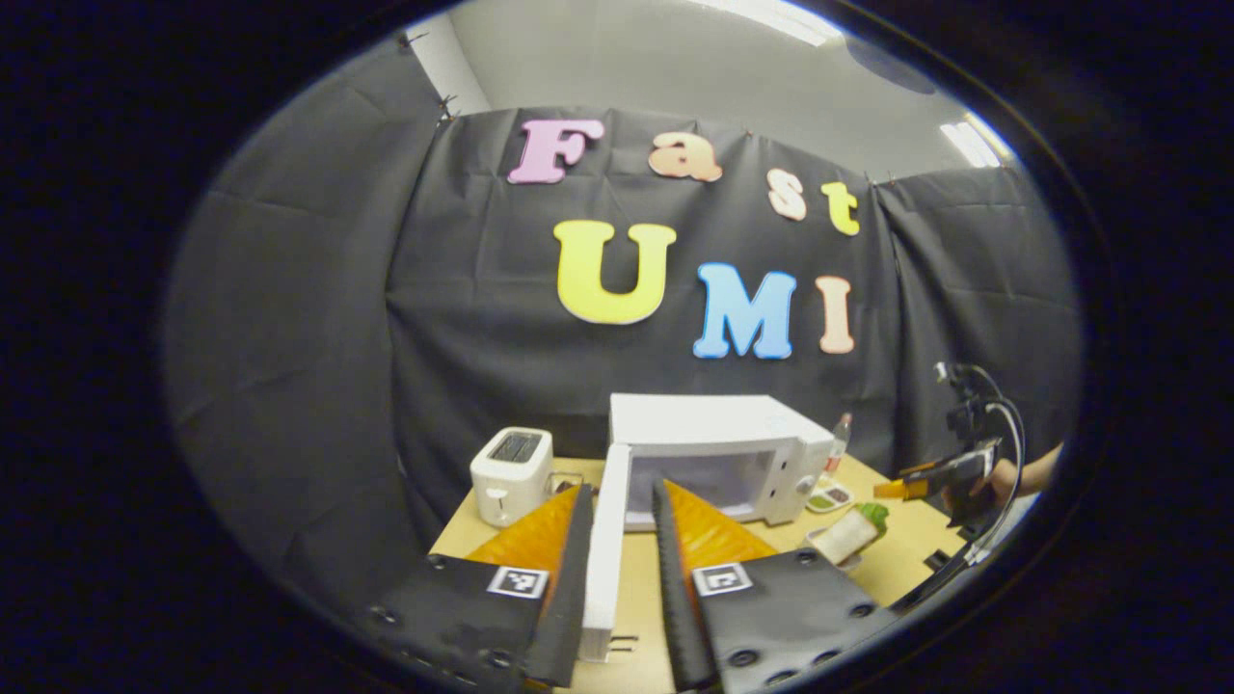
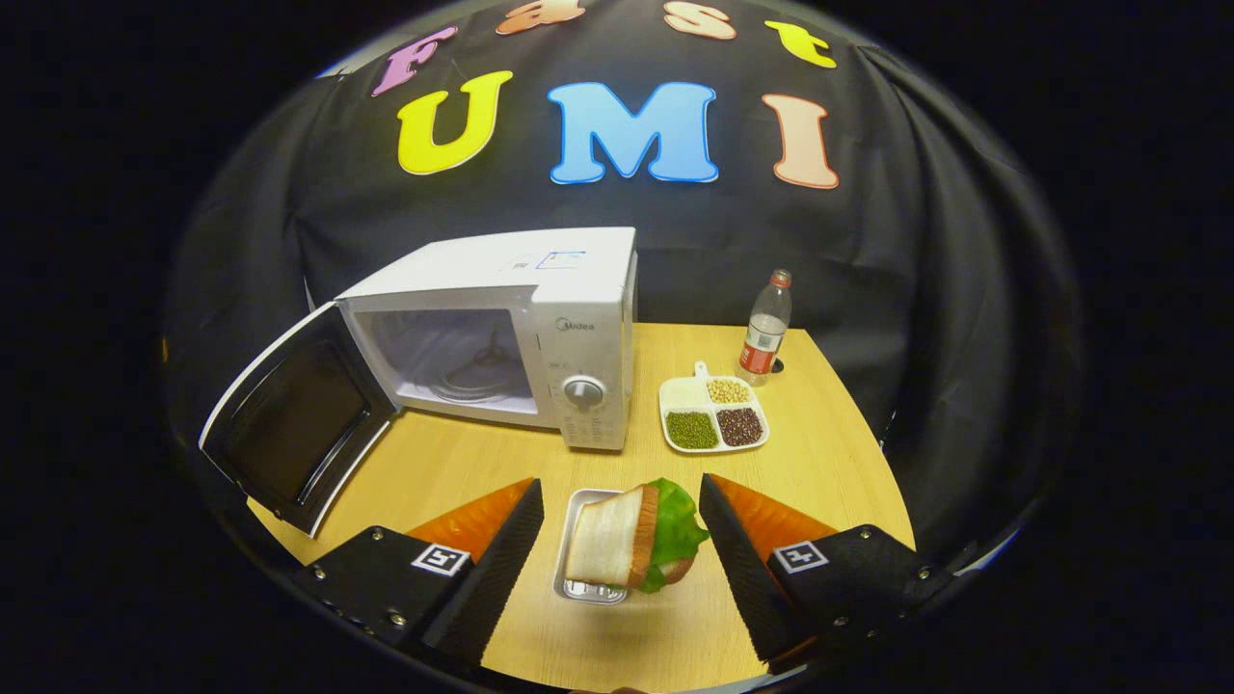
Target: Open the microwave oven with the left hand, put the food in, and close the microwave oven.
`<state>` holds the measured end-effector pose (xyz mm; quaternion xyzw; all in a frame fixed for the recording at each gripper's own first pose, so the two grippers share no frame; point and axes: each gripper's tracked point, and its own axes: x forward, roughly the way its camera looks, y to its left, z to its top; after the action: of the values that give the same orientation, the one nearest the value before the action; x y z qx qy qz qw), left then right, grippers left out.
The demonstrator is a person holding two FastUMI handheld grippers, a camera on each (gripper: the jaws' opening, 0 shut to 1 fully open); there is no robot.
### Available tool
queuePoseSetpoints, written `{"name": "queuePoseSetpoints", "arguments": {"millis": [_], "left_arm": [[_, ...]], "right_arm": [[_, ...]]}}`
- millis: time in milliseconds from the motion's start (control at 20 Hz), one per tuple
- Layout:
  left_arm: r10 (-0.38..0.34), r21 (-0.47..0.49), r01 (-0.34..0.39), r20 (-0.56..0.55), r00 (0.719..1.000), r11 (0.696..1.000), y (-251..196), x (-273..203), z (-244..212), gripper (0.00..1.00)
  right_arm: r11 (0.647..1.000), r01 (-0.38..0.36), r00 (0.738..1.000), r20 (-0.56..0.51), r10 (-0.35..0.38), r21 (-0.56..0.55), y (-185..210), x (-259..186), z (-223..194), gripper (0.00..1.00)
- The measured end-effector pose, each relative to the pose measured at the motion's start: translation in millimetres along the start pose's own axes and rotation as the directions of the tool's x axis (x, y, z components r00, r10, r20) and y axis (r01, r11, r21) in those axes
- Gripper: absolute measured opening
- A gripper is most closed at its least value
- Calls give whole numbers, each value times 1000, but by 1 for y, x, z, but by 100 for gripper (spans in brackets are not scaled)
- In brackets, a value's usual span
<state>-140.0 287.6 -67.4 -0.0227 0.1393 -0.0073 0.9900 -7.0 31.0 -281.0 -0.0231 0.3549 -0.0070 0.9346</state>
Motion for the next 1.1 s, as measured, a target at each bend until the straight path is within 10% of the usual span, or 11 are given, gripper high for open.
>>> {"name": "queuePoseSetpoints", "arguments": {"millis": [150,850,1100], "left_arm": [[-18,-21,20,74,997,1000,-44,30,27,98],[-68,34,65,89,994,997,-185,123,50,96],[-98,49,95,73,993,994,-186,126,41,97]], "right_arm": [[997,-39,995,-85,44,63,-14,13,-28,99],[932,-193,912,-296,285,306,-13,67,-93,93],[843,-195,872,-305,383,501,-2,60,-86,27]]}}
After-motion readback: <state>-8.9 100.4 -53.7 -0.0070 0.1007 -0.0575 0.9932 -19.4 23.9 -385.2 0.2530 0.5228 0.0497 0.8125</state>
